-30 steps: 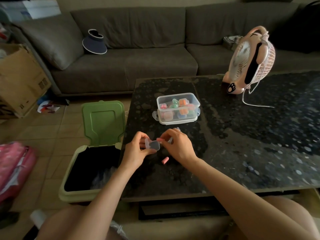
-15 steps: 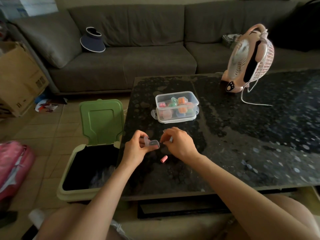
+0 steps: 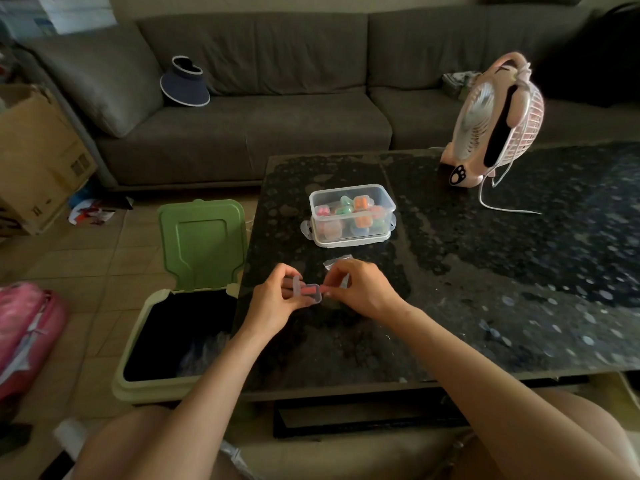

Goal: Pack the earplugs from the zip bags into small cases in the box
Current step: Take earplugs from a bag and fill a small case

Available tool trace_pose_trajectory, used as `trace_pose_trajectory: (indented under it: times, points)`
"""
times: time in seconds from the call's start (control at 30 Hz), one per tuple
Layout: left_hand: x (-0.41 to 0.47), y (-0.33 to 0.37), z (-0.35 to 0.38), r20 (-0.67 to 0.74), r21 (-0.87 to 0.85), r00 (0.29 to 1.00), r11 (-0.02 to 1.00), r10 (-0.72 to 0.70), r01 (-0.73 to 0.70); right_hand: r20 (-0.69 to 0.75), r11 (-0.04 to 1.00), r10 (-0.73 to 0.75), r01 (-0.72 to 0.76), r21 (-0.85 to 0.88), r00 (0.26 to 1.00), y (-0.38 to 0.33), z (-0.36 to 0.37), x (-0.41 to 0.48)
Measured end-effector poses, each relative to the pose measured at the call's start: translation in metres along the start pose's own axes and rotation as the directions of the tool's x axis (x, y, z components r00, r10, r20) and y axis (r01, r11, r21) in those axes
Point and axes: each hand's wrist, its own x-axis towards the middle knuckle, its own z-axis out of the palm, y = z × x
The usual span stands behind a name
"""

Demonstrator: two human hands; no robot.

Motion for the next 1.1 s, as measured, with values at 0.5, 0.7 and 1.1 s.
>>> trace_pose_trajectory:
  times: [0.5, 0.7, 1.1]
  points:
    - [0.001, 0.006, 0.004, 0.062, -0.042, 0.998, 0.999, -0.015, 0.017, -0.126, 1.000, -0.013, 0.011, -0.015, 0.992, 0.000, 0.014, 0.004]
    - [0.002, 0.000, 0.004, 0.107, -0.020, 0.992, 0.997, -0.069, 0.072, -0.099, 1.000, 0.021, -0.020, 0.003, 0.995, 0.003, 0.012, 0.005]
    - [0.000, 0.007, 0.004, 0.007, -0.049, 0.998, 0.997, 0.064, -0.064, -0.029, 0.995, 0.067, -0.064, 0.082, 0.997, 0.000, 0.011, 0.006]
